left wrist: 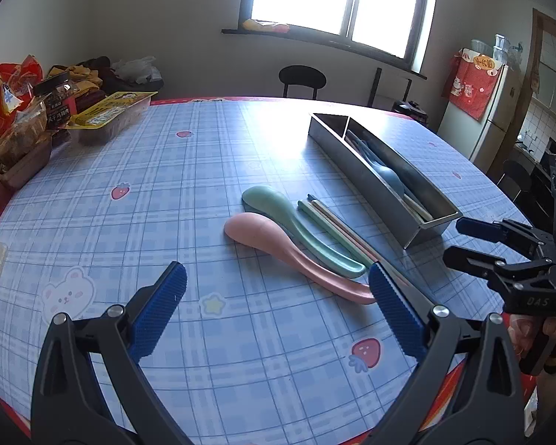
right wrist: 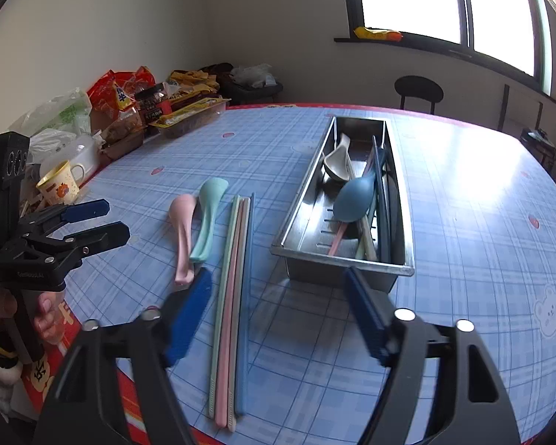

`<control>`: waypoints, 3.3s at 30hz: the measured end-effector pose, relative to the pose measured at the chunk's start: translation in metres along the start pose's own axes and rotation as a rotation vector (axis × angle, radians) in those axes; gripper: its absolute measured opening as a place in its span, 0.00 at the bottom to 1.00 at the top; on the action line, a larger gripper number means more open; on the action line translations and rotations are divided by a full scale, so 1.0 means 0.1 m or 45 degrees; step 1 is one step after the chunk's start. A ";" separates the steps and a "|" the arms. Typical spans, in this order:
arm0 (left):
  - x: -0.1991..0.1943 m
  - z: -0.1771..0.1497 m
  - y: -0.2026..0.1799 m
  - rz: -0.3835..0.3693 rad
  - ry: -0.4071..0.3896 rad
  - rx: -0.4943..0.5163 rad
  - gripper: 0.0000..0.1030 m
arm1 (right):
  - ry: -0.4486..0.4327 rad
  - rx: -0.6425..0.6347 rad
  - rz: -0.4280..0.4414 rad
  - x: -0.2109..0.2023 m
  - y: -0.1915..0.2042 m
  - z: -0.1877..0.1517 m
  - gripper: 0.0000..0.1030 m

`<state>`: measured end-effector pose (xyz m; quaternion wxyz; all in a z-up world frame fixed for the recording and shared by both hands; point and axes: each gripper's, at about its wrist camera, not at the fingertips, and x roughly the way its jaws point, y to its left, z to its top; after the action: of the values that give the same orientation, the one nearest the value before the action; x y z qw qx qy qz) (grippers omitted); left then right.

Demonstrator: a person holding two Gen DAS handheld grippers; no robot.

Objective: Organize utensils
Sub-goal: 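Grasp another blue chopstick with the right tool while the left tool approaches the pink spoon, then close the left tool on the pink spoon handle and lift it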

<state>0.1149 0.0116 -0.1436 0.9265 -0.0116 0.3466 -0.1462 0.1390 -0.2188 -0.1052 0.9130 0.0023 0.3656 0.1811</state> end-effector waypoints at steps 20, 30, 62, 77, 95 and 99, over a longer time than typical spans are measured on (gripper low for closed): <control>0.04 -0.09 0.18 -0.039 0.009 -0.122 0.94 | 0.177 -0.146 0.013 0.29 0.24 -0.11 0.12; 0.06 -0.08 0.18 -0.057 0.018 -0.122 0.94 | 0.185 -0.197 0.007 0.30 0.30 -0.11 0.12; 0.67 0.20 0.03 -0.063 0.276 -0.126 0.42 | 0.219 -0.161 0.048 0.37 0.24 -0.07 0.12; 0.85 0.30 -0.17 -0.044 0.246 0.016 0.17 | 0.219 -0.142 0.075 0.38 0.21 -0.07 0.12; 0.53 -0.02 -0.10 -0.105 0.243 0.145 0.11 | 0.220 -0.203 0.011 0.38 0.31 -0.10 0.12; 0.50 -0.01 -0.09 -0.140 0.224 0.138 0.11 | 0.217 -0.231 -0.017 0.38 0.35 -0.10 0.12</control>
<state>0.1478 -0.0113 -0.1755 0.8824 0.0322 0.4169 -0.2159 0.1465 -0.1750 -0.1337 0.8762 -0.0983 0.4241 0.2069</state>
